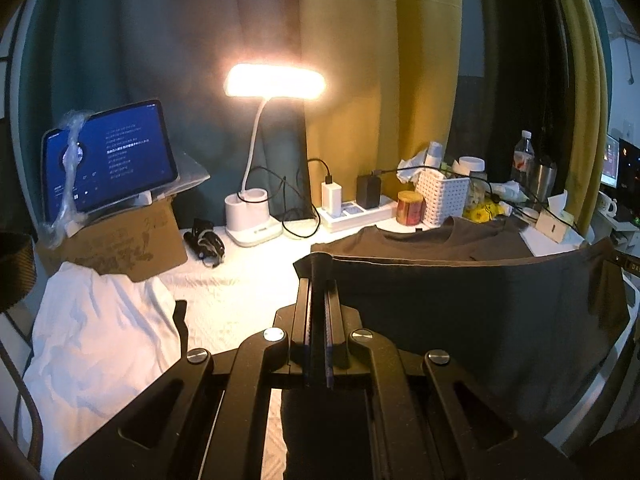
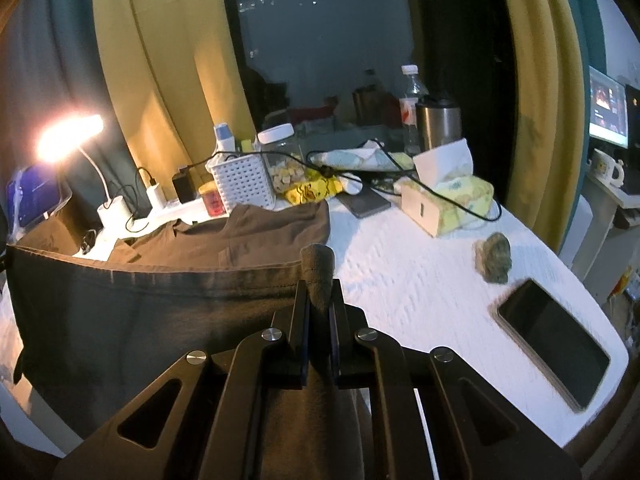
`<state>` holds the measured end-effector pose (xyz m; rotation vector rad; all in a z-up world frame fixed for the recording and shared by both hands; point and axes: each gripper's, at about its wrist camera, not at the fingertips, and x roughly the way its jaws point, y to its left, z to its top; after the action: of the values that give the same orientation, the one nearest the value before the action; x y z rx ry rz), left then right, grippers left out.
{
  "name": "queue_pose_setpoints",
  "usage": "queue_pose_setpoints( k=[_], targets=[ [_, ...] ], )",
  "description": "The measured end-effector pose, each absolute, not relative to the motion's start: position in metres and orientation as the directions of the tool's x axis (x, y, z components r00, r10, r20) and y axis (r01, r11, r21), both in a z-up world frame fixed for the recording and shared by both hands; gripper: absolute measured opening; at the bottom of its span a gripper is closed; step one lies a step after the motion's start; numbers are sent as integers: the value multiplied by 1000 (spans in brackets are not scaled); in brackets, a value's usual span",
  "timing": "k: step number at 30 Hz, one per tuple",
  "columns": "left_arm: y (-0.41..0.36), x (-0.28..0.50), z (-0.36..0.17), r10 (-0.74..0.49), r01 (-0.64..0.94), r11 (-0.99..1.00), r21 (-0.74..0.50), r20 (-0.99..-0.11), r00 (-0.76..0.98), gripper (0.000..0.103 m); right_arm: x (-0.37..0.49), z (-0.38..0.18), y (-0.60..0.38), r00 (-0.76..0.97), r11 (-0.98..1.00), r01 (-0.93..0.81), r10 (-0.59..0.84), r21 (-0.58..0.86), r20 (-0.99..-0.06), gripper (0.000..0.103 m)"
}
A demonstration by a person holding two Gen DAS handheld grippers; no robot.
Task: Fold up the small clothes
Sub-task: 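Lift the held shirt edge with both grippers above the table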
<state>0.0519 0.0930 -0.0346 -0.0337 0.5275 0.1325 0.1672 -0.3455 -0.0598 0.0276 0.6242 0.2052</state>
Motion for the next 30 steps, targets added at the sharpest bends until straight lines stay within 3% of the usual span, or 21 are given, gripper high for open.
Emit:
queue_pose_setpoints(
  k=[30],
  targets=[
    [134,157,-30,176,-162,984,69,-433,884,3,295,-40,-307,822,964,-267,229,2,-522,9]
  ],
)
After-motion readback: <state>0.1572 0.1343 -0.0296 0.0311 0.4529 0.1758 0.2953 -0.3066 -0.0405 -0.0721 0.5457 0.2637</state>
